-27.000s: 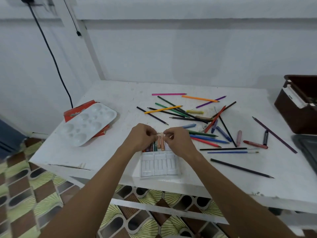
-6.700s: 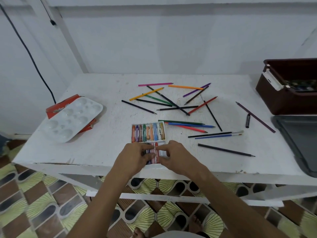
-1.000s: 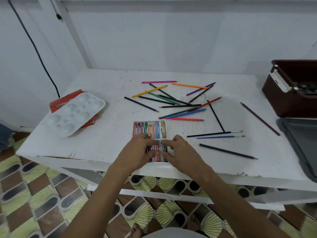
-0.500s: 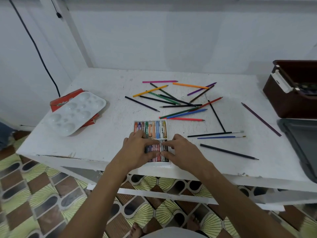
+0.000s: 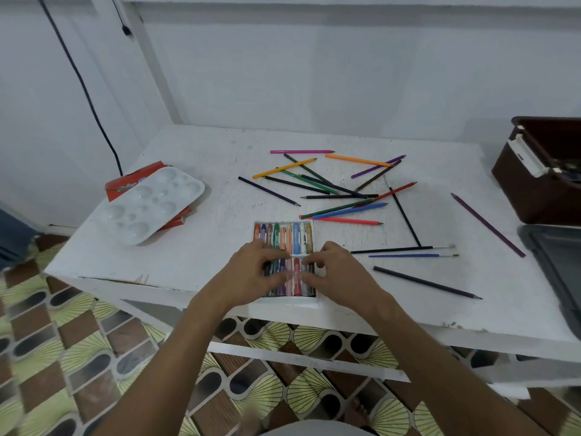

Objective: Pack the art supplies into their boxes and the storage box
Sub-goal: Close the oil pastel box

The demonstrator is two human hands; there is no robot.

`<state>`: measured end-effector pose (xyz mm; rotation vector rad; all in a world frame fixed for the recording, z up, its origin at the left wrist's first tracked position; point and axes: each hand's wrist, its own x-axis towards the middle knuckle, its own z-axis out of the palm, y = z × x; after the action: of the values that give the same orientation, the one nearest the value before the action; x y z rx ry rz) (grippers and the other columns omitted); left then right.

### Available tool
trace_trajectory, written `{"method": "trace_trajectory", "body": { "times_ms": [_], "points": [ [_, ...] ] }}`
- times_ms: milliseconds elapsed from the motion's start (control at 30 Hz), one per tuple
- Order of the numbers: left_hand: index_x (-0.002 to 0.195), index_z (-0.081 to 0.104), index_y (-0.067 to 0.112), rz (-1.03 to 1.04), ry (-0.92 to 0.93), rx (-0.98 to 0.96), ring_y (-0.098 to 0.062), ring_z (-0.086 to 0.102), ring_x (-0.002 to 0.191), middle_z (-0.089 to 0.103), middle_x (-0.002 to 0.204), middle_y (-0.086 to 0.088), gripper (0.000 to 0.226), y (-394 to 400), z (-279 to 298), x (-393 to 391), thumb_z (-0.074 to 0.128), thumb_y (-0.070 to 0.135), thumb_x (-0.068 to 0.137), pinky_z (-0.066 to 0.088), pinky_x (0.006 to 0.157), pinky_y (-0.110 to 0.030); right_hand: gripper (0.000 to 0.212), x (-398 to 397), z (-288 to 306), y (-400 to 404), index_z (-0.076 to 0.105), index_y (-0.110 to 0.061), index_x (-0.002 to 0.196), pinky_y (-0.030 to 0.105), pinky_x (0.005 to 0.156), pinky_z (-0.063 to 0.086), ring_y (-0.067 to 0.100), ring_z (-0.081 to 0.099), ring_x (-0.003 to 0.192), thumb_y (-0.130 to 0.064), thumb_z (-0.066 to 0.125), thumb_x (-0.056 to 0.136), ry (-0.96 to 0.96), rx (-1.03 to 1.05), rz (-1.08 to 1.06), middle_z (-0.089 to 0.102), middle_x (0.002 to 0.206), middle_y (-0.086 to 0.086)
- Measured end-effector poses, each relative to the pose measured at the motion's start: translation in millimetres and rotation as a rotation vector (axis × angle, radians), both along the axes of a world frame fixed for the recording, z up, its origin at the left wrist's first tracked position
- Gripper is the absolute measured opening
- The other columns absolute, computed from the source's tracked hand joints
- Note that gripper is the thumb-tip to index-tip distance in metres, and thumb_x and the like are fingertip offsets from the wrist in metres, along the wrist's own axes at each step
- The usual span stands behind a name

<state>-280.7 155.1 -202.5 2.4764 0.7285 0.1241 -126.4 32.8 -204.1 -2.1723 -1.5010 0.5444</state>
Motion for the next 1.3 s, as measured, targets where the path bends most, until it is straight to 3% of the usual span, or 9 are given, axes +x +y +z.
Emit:
{"method": "trace_trajectory", "body": {
  "times_ms": [200, 300, 467, 600, 700, 833, 900, 1067, 1300],
  "points": [
    [0.119, 0.064, 0.026, 0.290, -0.078, 0.028, -0.009, 0.055, 0.093, 0.057, 0.108, 0.004, 0.034, 45, 24, -38, 0.065, 0.037, 0.087, 0.042, 0.078, -0.024, 0.020, -22, 14, 53, 0.070, -0.009, 0.099, 0.017, 0.067, 0.038, 0.006, 0.049, 0.072, -0.024, 0.064, 0.087, 0.129, 0.148, 0.039, 0.062, 0.087, 0.006],
    [0.117, 0.066, 0.019, 0.486, -0.085, 0.070, -0.017, 0.059, 0.100, 0.061, 0.114, -0.003, 0.033, 84, 33, -65, 0.066, 0.031, 0.086, 0.042, 0.084, -0.026, 0.026, -43, 19, 98, 0.069, -0.009, 0.107, 0.009, 0.072, 0.041, 0.008, 0.053, 0.075, -0.024, 0.066, 0.087, 0.222, 0.167, 0.071, 0.067, 0.093, 0.007],
    [0.121, 0.060, 0.014, 0.788, -0.006, 0.130, -0.035, 0.057, 0.106, 0.059, 0.120, -0.018, 0.056, 154, 31, -118, 0.053, 0.047, 0.077, 0.047, 0.095, -0.044, 0.035, -83, 22, 162, 0.065, -0.009, 0.115, 0.021, 0.077, 0.045, 0.014, 0.059, 0.091, -0.029, 0.065, 0.087, 0.381, 0.085, 0.043, 0.066, 0.106, 0.005],
    [0.125, 0.053, 0.010, 0.828, 0.077, 0.081, -0.038, 0.053, 0.107, 0.056, 0.120, -0.021, 0.048, 186, 21, -149, 0.058, 0.033, 0.083, 0.044, 0.093, -0.042, 0.051, -108, 12, 199, 0.058, -0.007, 0.123, 0.039, 0.090, 0.053, 0.023, 0.065, 0.099, -0.035, 0.069, 0.082, 0.539, 0.042, -0.086, 0.066, 0.110, 0.009],
    [0.116, 0.055, 0.010, 0.817, 0.069, 0.021, -0.035, 0.055, 0.104, 0.060, 0.115, -0.019, 0.039, 195, 18, -161, 0.057, 0.033, 0.085, 0.042, 0.084, -0.037, 0.047, -121, 8, 215, 0.060, -0.004, 0.115, 0.039, 0.082, 0.056, 0.025, 0.066, 0.088, -0.033, 0.071, 0.080, 0.640, 0.040, -0.188, 0.067, 0.100, 0.011],
    [0.133, 0.048, 0.011, 0.823, 0.018, -0.091, -0.032, 0.050, 0.121, 0.055, 0.132, -0.013, 0.044, 192, 23, -162, 0.054, 0.029, 0.093, 0.037, 0.097, -0.034, 0.025, -131, 7, 224, 0.066, -0.005, 0.081, 0.031, 0.061, 0.057, 0.018, 0.059, 0.058, -0.030, 0.070, 0.083, 0.756, -0.032, -0.234, 0.061, 0.069, 0.007],
    [0.139, 0.043, 0.009, 0.879, -0.054, -0.108, -0.030, 0.049, 0.123, 0.055, 0.133, -0.014, 0.050, 189, 24, -161, 0.055, 0.026, 0.093, 0.037, 0.100, -0.034, 0.024, -133, 6, 229, 0.067, -0.003, 0.083, 0.026, 0.051, 0.053, 0.017, 0.058, 0.054, -0.027, 0.069, 0.083, 0.806, -0.051, -0.241, 0.062, 0.067, 0.006],
    [0.126, 0.055, 0.011, 0.892, -0.171, -0.091, -0.024, 0.061, 0.097, 0.068, 0.103, -0.007, 0.040, 170, 20, -154, 0.058, 0.026, 0.089, 0.041, 0.078, -0.027, 0.008, -115, 9, 226, 0.062, 0.000, 0.092, 0.030, 0.052, 0.055, 0.022, 0.063, 0.058, -0.005, 0.058, 0.088, 0.933, 0.005, -0.286, 0.065, 0.077, 0.014],
    [0.117, 0.057, 0.008, 0.964, -0.122, -0.067, -0.028, 0.060, 0.098, 0.064, 0.107, -0.009, 0.039, 176, 12, -137, 0.059, 0.032, 0.087, 0.043, 0.077, -0.029, 0.018, -54, 12, 211, 0.059, 0.003, 0.110, 0.025, 0.048, 0.051, 0.019, 0.058, 0.066, -0.003, 0.051, 0.094, 0.842, 0.079, -0.390, 0.060, 0.097, 0.016]
  ]
}}
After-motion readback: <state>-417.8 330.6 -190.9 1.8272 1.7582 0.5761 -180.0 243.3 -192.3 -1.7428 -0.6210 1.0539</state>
